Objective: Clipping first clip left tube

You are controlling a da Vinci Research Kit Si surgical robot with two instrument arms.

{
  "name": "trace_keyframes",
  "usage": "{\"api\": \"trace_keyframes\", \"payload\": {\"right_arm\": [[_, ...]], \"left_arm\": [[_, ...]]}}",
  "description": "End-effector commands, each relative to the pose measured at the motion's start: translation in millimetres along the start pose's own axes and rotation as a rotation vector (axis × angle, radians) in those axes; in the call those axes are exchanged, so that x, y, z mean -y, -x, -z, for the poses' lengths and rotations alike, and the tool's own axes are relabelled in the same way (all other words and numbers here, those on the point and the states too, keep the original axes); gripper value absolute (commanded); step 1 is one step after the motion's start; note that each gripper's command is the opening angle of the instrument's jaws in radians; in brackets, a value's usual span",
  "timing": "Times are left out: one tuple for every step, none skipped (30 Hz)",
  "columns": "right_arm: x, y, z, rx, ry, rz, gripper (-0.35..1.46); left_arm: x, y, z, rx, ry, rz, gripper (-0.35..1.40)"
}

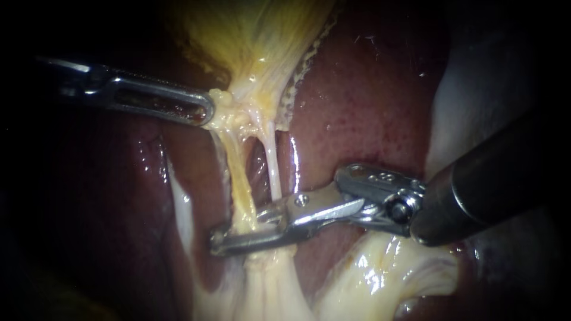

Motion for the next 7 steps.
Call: {"api": "trace_keyframes", "payload": {"right_arm": [[0.0, 0.0, 0.0, 0.002, -0.004, 0.000, -0.35], [0.0, 0.0, 0.0, 0.002, -0.004, 0.000, -0.35], [0.0, 0.0, 0.0, 0.002, -0.004, 0.000, -0.35], [0.0, 0.0, 0.0, 0.002, -0.004, 0.000, -0.35], [0.0, 0.0, 0.0, 0.002, -0.004, 0.000, -0.35], [0.0, 0.0, 0.0, 0.002, -0.004, 0.000, -0.35], [0.0, 0.0, 0.0, 0.002, -0.004, 0.000, -0.35]], "left_arm": [[0.0, 0.0, 0.0, 0.000, 0.001, 0.000, -0.35], [0.0, 0.0, 0.0, 0.000, 0.001, 0.000, -0.35], [0.0, 0.0, 0.0, 0.000, 0.001, 0.000, -0.35], [0.0, 0.0, 0.0, 0.000, 0.001, 0.000, -0.35], [0.0, 0.0, 0.0, 0.000, 0.001, 0.000, -0.35], [0.0, 0.0, 0.0, 0.000, 0.001, 0.000, -0.35], [0.0, 0.0, 0.0, 0.000, 0.001, 0.000, -0.35]]}}
